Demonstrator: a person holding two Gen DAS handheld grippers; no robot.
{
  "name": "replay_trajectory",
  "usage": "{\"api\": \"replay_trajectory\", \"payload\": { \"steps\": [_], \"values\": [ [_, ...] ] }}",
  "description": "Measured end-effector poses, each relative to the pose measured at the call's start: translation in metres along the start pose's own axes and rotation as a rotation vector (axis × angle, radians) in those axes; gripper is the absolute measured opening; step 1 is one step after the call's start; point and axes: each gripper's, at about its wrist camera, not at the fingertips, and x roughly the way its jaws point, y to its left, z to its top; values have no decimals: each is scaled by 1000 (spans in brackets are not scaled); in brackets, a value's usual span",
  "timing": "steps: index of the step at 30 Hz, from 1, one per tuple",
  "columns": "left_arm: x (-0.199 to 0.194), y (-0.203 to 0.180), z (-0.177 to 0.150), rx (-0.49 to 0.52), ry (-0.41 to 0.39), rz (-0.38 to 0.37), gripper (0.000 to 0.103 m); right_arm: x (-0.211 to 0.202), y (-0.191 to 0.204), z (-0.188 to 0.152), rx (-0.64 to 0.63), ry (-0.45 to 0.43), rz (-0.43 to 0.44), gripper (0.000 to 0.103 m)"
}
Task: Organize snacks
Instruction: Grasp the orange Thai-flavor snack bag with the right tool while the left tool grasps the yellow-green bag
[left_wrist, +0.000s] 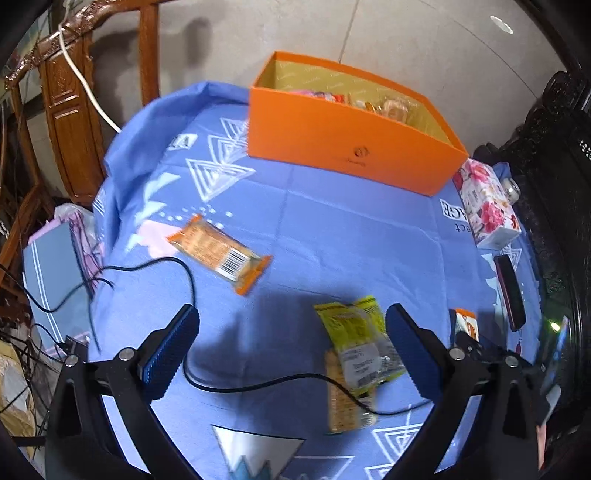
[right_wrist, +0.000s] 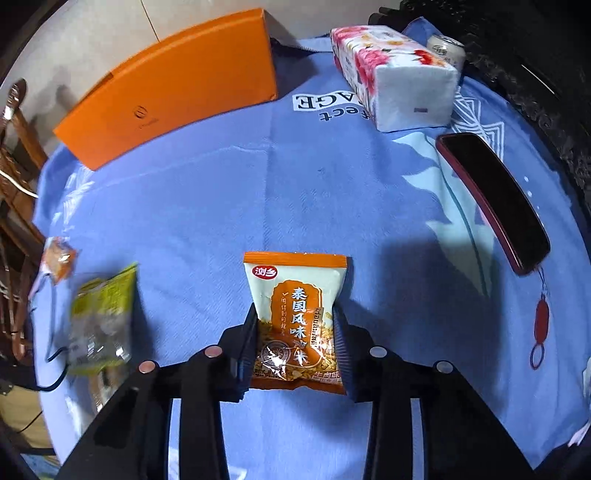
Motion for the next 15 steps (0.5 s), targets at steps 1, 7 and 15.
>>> {"api": "replay_trajectory", "payload": {
  "steps": [1,7,15],
  "values": [
    [5,-6,-1,4,16,-2,99,-8,-3,-3,0,-5,10,38],
    [49,-56,-11,53,121,22,99,-28,-11,-22,-14,-19,23,38],
    [102,-86,-33,129,233,129,98,-35,-28,-27,21,-30,30,38]
  ]
}}
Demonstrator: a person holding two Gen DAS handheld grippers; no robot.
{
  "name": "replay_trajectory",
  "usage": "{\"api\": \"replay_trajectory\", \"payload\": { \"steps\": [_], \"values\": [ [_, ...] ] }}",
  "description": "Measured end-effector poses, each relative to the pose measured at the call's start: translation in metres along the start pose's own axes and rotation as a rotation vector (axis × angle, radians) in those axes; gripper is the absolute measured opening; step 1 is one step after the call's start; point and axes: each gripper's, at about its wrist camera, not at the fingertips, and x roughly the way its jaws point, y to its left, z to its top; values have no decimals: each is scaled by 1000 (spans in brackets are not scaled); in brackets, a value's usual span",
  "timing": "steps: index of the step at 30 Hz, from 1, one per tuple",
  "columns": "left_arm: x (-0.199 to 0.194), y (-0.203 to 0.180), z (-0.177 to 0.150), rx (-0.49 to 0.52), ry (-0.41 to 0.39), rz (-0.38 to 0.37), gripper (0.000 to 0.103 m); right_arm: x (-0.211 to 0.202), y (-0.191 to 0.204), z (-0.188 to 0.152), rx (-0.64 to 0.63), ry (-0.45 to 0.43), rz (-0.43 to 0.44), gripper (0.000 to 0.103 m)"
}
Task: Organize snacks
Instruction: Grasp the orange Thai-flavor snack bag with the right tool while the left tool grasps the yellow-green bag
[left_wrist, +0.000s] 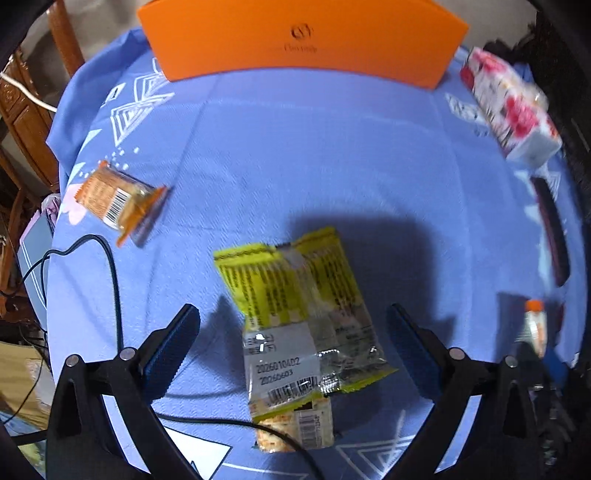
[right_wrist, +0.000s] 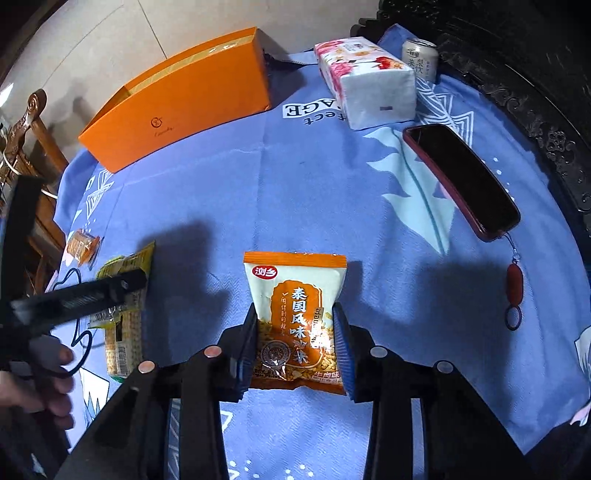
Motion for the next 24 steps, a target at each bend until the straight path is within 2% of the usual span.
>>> {"api": "replay_trajectory", "payload": {
  "steps": [2,4,6,12,21,24],
  "values": [
    [4,-3,-3,25,-2,12,90,0,-1,0,4,-3,1,38],
    [8,-5,-6,44,11,-9,75,-1,-3,-1,9,-7,1,38],
    [11,-5,-9,48,20,-14,71,-1,-4,0,14,-7,1,38],
    [7,-2,-17,62,-15,-39,69,-1,-2,0,10,-8,9,38],
    [-15,24,-27,39,-75,-89,63,-3,1,-1,-3,-14,7,38],
    [-26,34,-28,33,-115,-118,51,-2,5,0,-17,-11,5,38]
  ]
}}
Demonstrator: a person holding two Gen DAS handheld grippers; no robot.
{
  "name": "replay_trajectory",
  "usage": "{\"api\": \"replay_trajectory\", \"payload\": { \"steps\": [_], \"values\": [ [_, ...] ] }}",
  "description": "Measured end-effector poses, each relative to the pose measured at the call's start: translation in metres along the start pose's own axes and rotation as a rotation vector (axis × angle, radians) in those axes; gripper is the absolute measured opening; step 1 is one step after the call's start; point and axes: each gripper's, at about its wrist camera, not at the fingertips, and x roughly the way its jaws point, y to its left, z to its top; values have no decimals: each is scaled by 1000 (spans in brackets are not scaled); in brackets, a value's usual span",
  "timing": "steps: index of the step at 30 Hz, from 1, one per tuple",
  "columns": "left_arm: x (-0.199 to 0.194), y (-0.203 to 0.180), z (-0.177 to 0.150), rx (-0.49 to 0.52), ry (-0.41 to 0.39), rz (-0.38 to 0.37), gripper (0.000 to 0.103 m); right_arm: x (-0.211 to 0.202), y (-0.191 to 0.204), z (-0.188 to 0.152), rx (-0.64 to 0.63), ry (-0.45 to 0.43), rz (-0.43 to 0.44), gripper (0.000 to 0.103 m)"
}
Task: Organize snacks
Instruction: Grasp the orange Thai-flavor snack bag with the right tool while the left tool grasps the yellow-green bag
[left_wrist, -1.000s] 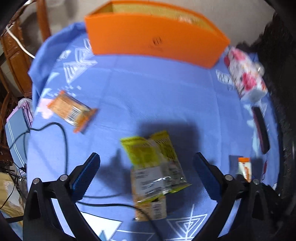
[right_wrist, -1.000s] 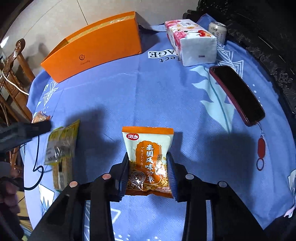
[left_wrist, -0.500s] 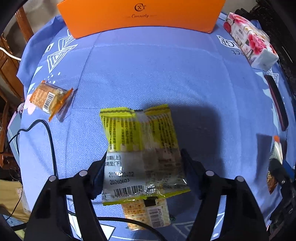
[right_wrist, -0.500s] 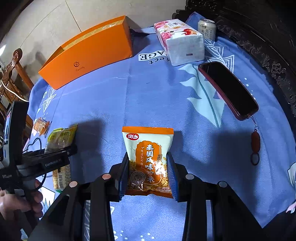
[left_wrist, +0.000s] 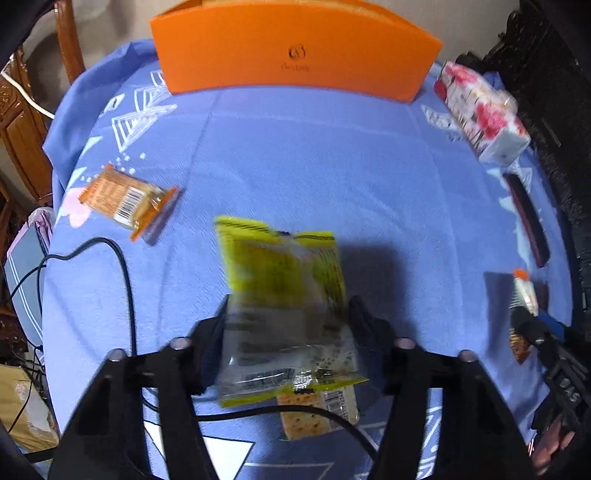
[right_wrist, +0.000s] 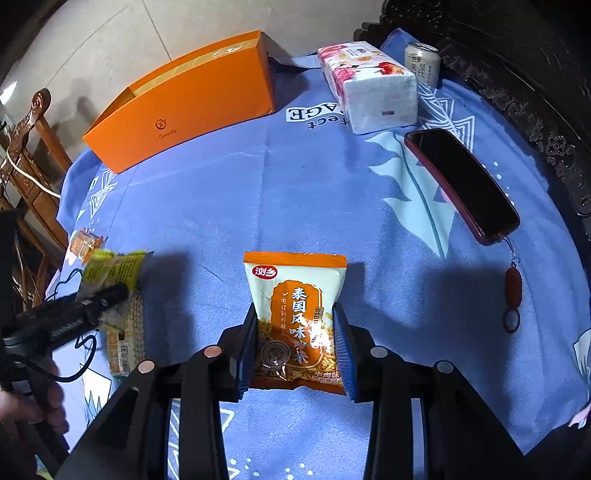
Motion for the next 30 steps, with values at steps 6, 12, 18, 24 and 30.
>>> {"api": "replay_trajectory", "payload": {
  "steps": [6,12,18,24,30],
  "values": [
    [4,0,5,-7,23,-12,62,2,9,1,-27,10,3,38],
    [24,-24,15,51,66,46,82,0,7,1,-26,9,-5,38],
    [39,-23,12,78,94,56,65,0,1,1,-7,6,-14,39],
    [25,-5,11,16,55,-2,63,2,4,0,-27,11,-8,39],
    [-6,11,20,-29,-26,-39,63,0,11,4,-41,-1,1,39]
  ]
}}
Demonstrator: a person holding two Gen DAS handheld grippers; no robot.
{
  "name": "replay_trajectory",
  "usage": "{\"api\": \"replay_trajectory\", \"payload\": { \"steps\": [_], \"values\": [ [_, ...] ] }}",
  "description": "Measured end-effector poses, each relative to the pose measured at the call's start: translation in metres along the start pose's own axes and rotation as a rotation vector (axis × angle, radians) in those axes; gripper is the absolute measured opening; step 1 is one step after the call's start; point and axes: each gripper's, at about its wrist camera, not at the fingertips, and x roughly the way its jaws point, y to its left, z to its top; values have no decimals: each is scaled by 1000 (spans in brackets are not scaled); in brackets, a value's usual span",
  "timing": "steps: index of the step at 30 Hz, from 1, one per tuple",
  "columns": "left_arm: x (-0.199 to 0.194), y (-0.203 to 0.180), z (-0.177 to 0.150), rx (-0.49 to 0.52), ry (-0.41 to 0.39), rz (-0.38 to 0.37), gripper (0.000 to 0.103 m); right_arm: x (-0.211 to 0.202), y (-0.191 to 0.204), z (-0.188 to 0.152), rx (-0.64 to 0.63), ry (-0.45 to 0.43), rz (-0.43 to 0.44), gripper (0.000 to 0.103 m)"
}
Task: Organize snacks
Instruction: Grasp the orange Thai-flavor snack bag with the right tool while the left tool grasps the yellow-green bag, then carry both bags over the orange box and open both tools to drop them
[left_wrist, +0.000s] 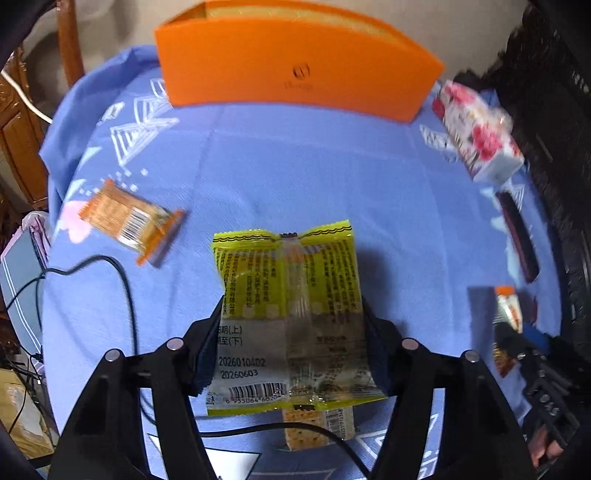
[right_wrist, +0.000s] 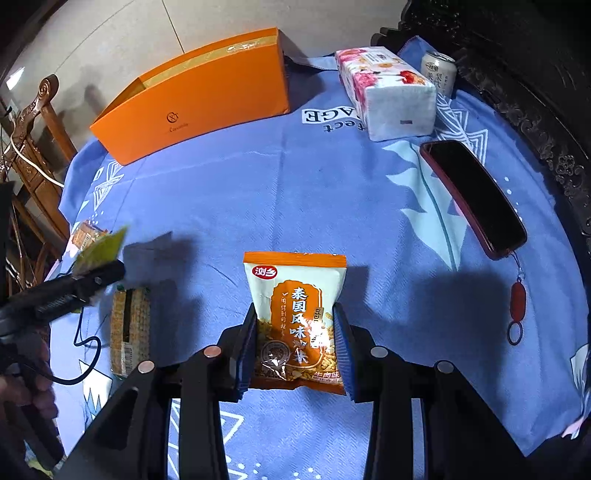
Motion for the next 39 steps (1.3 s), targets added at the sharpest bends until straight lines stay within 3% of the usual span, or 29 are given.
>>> {"api": "replay_trajectory", "payload": {
  "steps": [9,17,22,31,33,34,35,36,39],
  "values": [
    [-62,15,51,-37,-167,-31,63,-18,26,36,-53,-68,85,39],
    [-103,25,132,-50,-321,-50,64,-44,83,136,-157,-223,177,38],
    [-114,28,191,-40,-397,-10,64,-48,109,202,-210,-309,182,39],
    [-94,28,281,-2,-420,68,65,-25,139,298,-298,-388,122,39],
    [-87,29,296,-5,-400,90,75,-20,142,313,-312,-407,113,47],
    [-85,29,302,-9,-390,123,85,-17,143,318,-319,-403,109,71],
    [-83,30,305,-24,-382,172,91,-14,141,323,-308,-397,84,81],
    [-85,32,308,-43,-380,192,96,-15,138,326,-284,-398,76,81],
    [-93,35,299,-57,-415,164,97,-24,127,322,-220,-409,124,82]
  ]
}}
